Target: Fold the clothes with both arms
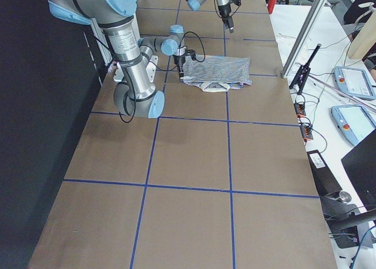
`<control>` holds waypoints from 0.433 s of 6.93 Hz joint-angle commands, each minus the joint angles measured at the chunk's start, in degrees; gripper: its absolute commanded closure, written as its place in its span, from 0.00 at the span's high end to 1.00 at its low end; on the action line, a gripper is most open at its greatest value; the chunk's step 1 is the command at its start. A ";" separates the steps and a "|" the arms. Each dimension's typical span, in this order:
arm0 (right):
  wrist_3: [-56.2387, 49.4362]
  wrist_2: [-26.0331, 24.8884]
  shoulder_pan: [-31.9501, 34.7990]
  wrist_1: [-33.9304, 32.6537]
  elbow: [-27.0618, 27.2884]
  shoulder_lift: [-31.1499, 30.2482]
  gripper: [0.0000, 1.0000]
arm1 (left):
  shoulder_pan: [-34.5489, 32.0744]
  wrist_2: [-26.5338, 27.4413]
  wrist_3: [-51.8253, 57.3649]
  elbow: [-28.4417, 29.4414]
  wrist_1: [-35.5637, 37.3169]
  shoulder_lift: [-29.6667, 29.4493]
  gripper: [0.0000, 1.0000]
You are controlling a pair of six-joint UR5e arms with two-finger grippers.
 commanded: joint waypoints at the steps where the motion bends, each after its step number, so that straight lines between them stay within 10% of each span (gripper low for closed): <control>1: -0.69 0.00 0.18 -0.04 2.28 -0.20 0.30 | 0.00 0.07 1.27 0.09 0.09 0.00 1.00; 3: -0.86 -0.09 0.26 0.14 2.38 -0.46 0.24 | 0.00 0.07 1.27 0.27 0.00 -0.09 1.00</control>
